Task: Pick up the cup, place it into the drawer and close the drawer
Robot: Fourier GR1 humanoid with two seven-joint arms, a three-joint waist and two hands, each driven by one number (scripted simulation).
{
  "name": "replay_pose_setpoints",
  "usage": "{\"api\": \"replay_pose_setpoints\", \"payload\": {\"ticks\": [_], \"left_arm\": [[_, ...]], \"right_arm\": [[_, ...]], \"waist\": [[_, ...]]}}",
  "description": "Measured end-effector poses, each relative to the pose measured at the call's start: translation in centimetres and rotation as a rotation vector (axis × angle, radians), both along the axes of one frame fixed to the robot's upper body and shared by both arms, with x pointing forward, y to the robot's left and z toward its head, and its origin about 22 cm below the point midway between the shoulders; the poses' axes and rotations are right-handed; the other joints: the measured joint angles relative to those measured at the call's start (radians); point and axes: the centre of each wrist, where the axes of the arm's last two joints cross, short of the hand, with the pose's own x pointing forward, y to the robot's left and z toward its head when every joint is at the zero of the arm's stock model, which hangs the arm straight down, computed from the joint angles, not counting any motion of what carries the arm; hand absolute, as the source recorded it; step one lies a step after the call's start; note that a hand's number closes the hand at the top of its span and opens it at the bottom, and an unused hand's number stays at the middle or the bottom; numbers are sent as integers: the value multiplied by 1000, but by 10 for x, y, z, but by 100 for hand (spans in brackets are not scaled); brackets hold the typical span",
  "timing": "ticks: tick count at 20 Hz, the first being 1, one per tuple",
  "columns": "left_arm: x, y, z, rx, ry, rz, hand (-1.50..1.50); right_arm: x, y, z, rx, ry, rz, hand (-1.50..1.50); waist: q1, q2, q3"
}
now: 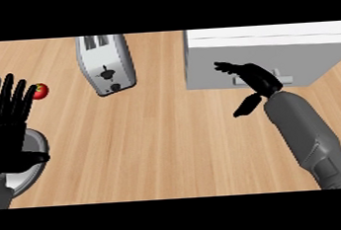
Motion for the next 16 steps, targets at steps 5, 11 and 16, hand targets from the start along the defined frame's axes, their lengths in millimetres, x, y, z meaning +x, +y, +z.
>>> {"api": "replay_pose_setpoints", "payload": {"ticks": [5,11,16], "left_arm": [[4,-1,-3,-6,-11,-18,-150],[4,-3,-4,8,-11,-33,-150],[9,-7,-6,19,-19,-34,-150]], "right_arm": [[11,-15,10,9,4,30,-150],[16,-27,16,34,57,58,-150],[17,-31,16,39,73,70,-150]], "waist": [[17,1,-2],[35,4,-1],[38,3,-4]]}}
